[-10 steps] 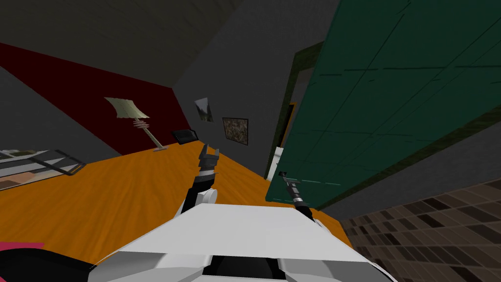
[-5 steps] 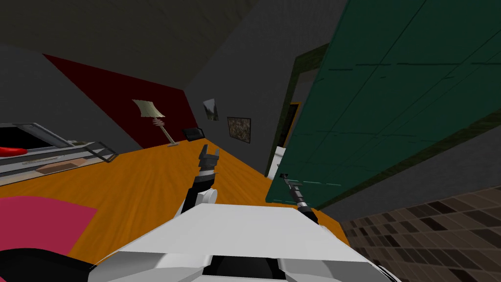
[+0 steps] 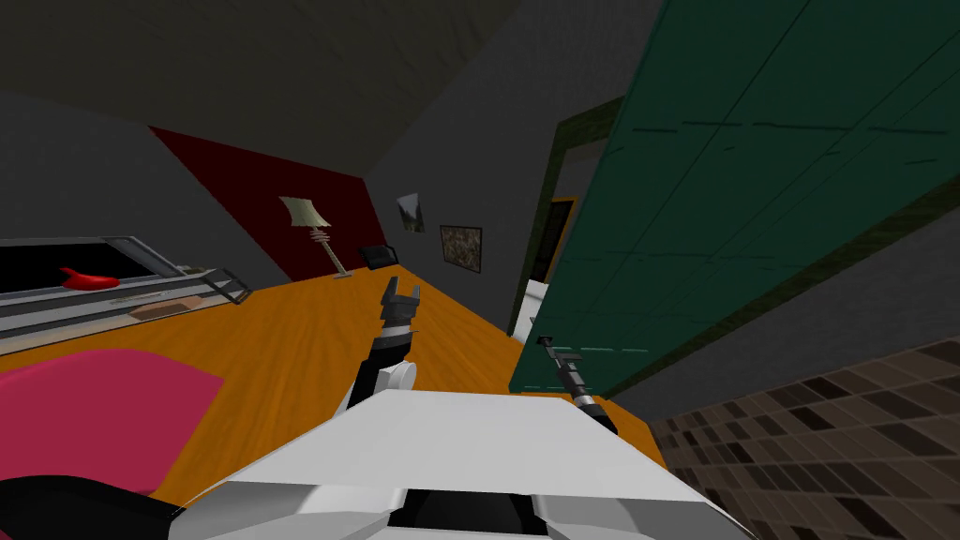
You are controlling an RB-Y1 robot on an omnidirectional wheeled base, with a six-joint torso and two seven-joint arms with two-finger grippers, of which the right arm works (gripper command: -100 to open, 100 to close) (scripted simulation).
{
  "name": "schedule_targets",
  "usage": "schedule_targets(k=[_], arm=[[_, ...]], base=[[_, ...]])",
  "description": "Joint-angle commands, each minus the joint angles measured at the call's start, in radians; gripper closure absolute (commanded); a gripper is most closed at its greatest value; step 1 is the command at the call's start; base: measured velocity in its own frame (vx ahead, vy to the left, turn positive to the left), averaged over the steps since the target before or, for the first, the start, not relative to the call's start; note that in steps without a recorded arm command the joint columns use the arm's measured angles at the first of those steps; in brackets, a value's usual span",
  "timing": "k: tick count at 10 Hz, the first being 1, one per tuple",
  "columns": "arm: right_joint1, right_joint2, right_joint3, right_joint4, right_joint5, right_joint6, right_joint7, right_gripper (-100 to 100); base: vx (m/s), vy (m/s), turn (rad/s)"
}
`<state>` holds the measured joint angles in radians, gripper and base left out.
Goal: Pull the door open
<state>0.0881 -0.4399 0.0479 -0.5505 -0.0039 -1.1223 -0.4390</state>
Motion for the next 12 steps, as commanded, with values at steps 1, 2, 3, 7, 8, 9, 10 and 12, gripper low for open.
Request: schedule_targets(k=[1,2,3,7,8,9,10,12], arm=[[0.009,-0.006,0.001,0.009,0.000,-0.021,-0.005,100],[0.015,-0.010,0.001,0.014,0.001,-0.034,-0.008,100],[0.018,-0.013,0.002,0.018,0.001,-0.042,-0.010,100],[0.045,-0.032,0.004,0.045,0.002,-0.107,-0.025,100],[0.051,-0.036,0.004,0.050,0.003,-0.120,-0.028,100],[0.051,-0.036,0.004,0.050,0.003,-0.120,-0.028,100],[0.048,-0.029,0.011,0.048,0.007,-0.113,-0.027,100],[0.051,-0.032,0.012,0.066,0.008,-0.135,-0.030,100]], base=[[-0.122,-0.043,0.183],[-0.189,-0.088,0.212],[-0.175,-0.079,0.144],[-0.201,-0.090,0.187],[-0.217,-0.058,0.158],[-0.134,-0.023,0.038],[-0.047,-0.002,-0.002],[-0.160,-0.076,0.181]])
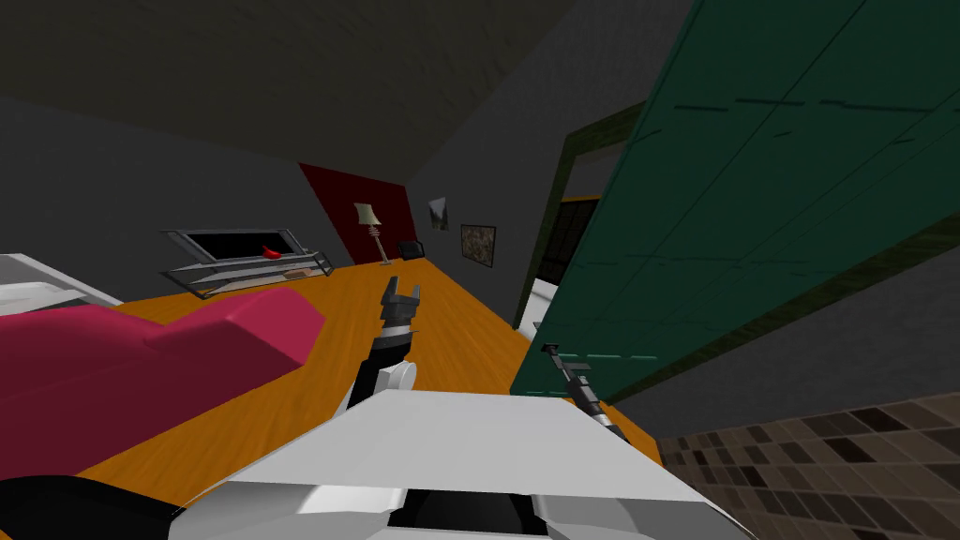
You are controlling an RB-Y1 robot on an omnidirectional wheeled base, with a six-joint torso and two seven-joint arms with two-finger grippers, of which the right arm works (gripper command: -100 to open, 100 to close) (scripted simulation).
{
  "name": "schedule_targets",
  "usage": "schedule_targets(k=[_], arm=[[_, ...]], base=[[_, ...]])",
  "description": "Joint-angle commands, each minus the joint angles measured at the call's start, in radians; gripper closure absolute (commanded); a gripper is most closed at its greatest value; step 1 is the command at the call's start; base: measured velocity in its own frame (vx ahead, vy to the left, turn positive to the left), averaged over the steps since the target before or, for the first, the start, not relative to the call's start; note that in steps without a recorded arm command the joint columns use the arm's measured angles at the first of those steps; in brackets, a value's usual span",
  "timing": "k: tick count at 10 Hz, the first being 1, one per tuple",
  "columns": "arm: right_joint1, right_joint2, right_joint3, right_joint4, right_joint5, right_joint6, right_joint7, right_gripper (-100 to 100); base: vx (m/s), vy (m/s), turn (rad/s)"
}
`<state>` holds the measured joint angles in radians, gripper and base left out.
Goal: Pull the door open
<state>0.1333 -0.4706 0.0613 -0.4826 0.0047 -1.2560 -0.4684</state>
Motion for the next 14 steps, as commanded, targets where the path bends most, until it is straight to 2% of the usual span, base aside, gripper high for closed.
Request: schedule_targets(k=[1,8,9,10,11,14], arm=[[0.008,-0.004,-0.001,0.003,0.000,-0.010,-0.002,100],[0.019,-0.019,0.000,0.035,0.000,-0.062,-0.011,100],[0.020,-0.020,0.001,0.038,0.000,-0.068,-0.012,100],[0.018,-0.014,0.005,0.031,0.004,-0.062,-0.011,100],[0.016,-0.020,0.042,0.012,0.012,-0.062,-0.010,100],[0.013,-0.028,0.087,-0.014,0.022,-0.063,-0.008,100]], base=[[-0.167,-0.051,0.163],[-0.176,-0.070,0.144],[-0.196,-0.051,0.131],[-0.077,-0.010,0.025],[-0.122,0.018,-0.242],[-0.117,-0.004,-0.165]])
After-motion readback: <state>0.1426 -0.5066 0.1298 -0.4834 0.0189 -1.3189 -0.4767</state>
